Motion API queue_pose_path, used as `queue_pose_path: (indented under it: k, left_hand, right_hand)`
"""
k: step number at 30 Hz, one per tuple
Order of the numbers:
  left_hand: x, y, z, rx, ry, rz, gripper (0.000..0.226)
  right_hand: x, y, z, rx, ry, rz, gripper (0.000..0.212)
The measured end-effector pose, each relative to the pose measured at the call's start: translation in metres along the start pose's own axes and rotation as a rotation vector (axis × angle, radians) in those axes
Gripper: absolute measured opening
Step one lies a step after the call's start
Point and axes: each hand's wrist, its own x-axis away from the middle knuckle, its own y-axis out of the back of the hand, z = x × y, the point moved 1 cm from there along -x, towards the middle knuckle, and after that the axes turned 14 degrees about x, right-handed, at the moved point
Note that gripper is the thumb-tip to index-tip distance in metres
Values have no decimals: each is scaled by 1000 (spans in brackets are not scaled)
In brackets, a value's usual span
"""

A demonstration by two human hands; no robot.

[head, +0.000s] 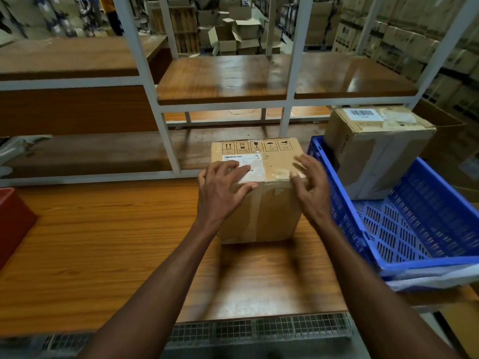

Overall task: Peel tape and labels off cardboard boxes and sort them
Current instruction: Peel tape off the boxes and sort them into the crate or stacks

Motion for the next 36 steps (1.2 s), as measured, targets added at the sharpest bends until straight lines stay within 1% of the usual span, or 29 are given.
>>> queue_pose_path:
  k: [2, 3, 4, 5, 7, 8, 9, 10, 11, 12, 13, 14, 15, 17, 20, 23, 26, 29, 32, 33, 35, 36]
  left_hand:
    - [3, -4, 2, 86, -7, -66, 53]
    - [8, -7, 5, 148, -8, -112, 53]
    - [16, -12, 7, 207, 3, -156, 58]
    - [25, -18, 11, 254, 35, -197, 70]
    - [47, -31, 18, 365, 171, -271, 104]
    - [58, -40, 25, 461, 283, -293, 118]
    - [68, -48, 31, 570, 405, -297, 127]
    - [77, -57, 39, 669, 523, -271, 129]
    - [84, -63, 45, 748, 625, -201, 126]
    - [89, -68, 50, 792, 700, -100, 118]
    - [93, -71, 52, 812, 744, -3, 109]
    - [95, -71, 53, 819, 760, 55, 97]
    - [95, -70, 55, 825, 766, 61, 84]
    - [90, -63, 56, 852, 777, -5, 62]
    - [85, -49, 59, 853, 799, -59, 45]
    - [83, -35, 54, 808, 782, -53, 47]
    - [78, -20, 44, 737, 655, -29, 44]
    - [70, -5, 35, 755, 522, -6, 50]
    - [58, 8, 29, 819, 561, 61, 49]
    - [55, 12, 28, 868, 585, 97, 57]
    - [51, 16, 28, 1001, 635, 138, 77]
    - [50, 19, 26, 1067, 642, 144, 76]
  right_hand:
    - [28, -4, -11, -83, -126, -13, 74]
    - [41, -6, -17, -122, -207, 14, 83]
    - [52, -9, -24, -144, -282, 64, 86]
    - [60, -12, -30, -141, -339, 128, 86]
    - [73, -17, -42, -100, -420, 257, 82]
    - [77, -19, -46, -79, -460, 306, 83]
    - [80, -21, -51, -53, -505, 341, 83]
    - [83, -22, -54, -37, -546, 376, 83]
    - [84, -24, -55, -33, -579, 412, 84]
    - [85, -26, -57, -36, -611, 449, 85]
    - [84, -27, -58, -43, -635, 477, 85]
    - [82, -28, -59, -45, -655, 487, 85]
    - [80, -27, -61, -41, -668, 488, 84]
    - [77, -25, -63, -25, -672, 486, 78]
    - [77, -19, -59, -18, -645, 471, 64]
    - [76, -14, -50, -47, -588, 414, 59]
    - [72, -8, -46, -109, -548, 359, 56]
    - [66, 4, -38, -190, -542, 355, 56]
    - [59, 19, -27, -291, -515, 361, 45]
    - [57, 23, -24, -317, -504, 376, 44]
    - [54, 31, -17, -385, -490, 390, 50]
    - [52, 34, -14, -425, -484, 378, 54]
